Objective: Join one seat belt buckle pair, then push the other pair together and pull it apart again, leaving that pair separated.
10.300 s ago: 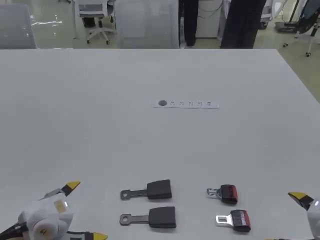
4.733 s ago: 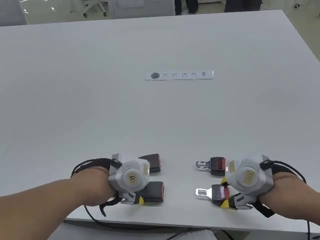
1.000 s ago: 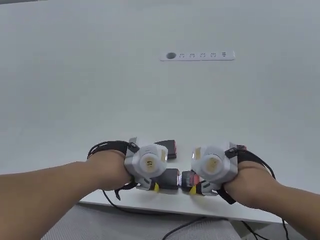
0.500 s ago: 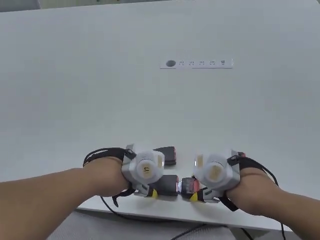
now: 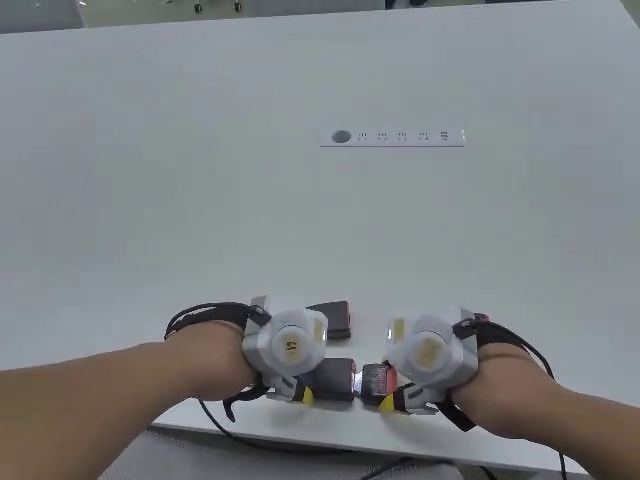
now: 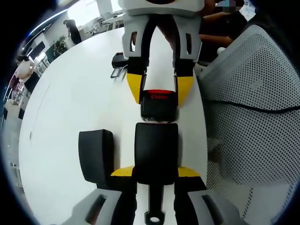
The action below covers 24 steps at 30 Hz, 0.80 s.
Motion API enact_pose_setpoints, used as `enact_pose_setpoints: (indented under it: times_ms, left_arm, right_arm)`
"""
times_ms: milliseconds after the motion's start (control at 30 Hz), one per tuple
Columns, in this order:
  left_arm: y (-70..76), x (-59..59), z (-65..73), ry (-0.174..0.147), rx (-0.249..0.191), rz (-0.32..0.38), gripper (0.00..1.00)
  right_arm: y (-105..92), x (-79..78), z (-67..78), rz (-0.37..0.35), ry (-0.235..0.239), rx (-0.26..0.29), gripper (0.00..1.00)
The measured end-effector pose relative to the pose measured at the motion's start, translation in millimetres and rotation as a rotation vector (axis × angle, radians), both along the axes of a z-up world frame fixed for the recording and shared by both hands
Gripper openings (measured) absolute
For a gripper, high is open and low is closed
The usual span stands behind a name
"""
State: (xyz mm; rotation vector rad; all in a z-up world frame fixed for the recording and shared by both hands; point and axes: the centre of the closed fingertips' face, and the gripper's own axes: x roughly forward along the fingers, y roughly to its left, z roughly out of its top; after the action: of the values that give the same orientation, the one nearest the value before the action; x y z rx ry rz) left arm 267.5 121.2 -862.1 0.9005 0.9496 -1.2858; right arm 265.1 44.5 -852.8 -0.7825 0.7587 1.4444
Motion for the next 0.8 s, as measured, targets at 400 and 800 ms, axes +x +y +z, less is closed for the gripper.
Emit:
enact_pose_setpoints:
  times_ms: [400, 800]
  left_arm:
    - [-0.3, -0.9, 1.0, 0.006, -0.002, 0.003, 0.29]
    - [-1.0, -0.9, 0.0, 0.013, 0.015, -0.002, 0.32]
  right_arm:
    - [0.6, -0.8, 1.4, -0.007, 0.017, 0.028, 0.29]
    - [1.3, -0.2, 1.6, -0.003, 0.003, 0.033, 0.31]
